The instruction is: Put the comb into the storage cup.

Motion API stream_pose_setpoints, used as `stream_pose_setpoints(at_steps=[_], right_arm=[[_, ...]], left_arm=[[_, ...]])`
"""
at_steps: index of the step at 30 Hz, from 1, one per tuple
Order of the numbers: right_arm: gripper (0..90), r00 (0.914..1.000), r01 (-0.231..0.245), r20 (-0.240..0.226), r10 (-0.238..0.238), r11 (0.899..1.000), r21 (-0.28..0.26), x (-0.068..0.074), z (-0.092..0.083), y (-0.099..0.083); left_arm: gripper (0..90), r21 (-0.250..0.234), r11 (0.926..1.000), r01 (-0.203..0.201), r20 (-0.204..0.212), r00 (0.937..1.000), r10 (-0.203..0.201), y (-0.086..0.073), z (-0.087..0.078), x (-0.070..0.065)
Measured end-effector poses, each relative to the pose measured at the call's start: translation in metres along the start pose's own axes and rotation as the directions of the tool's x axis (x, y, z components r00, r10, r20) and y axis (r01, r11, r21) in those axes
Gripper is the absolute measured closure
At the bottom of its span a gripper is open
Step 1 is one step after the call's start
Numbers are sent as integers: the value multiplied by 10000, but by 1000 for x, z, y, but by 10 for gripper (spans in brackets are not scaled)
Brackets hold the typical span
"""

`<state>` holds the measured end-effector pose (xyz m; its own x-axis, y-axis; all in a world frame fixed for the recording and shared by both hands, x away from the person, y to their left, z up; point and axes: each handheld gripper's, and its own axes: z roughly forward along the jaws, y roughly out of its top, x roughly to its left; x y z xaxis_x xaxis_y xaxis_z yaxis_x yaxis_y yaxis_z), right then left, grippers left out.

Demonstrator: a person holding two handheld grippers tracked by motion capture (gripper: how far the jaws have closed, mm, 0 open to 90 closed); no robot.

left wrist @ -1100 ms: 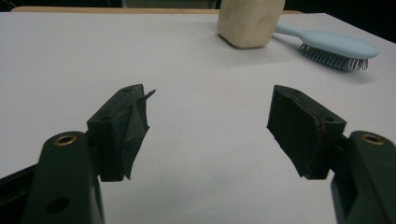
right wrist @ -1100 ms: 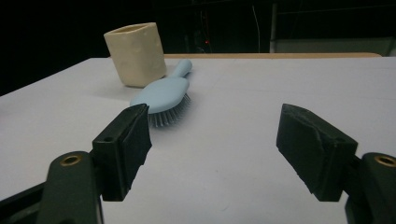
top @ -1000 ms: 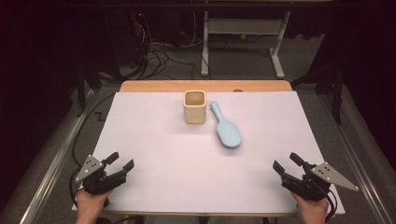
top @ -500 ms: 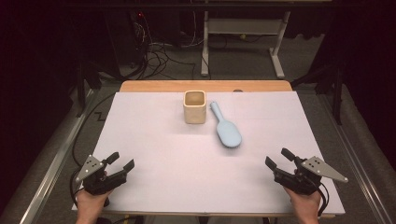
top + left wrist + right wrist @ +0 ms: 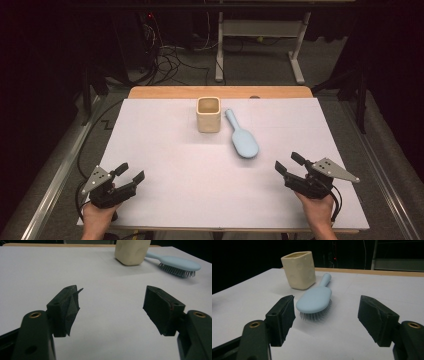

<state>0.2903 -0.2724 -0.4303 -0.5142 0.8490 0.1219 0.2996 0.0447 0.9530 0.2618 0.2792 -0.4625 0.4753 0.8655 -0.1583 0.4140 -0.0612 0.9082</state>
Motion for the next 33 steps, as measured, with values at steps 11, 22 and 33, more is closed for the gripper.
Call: stream_pose_setpoints(at_steps=[11, 22, 33], right_arm=[[322, 9996, 103, -244, -103, 9999, 6, 7, 20, 9], [352, 9977, 99, -674, -73, 9992, 393, 11, 42, 19], [399, 9966, 164, -824, -86, 9954, 944, 9, 62, 28]], left_arm=[[295, 4, 10000, -66, -4, 10000, 66, 1, 1, -1], [295, -13, 10000, -10, -18, 10000, 10, 1, 1, 1], [295, -2, 10000, -23, 2, 10000, 23, 2, 2, 1]])
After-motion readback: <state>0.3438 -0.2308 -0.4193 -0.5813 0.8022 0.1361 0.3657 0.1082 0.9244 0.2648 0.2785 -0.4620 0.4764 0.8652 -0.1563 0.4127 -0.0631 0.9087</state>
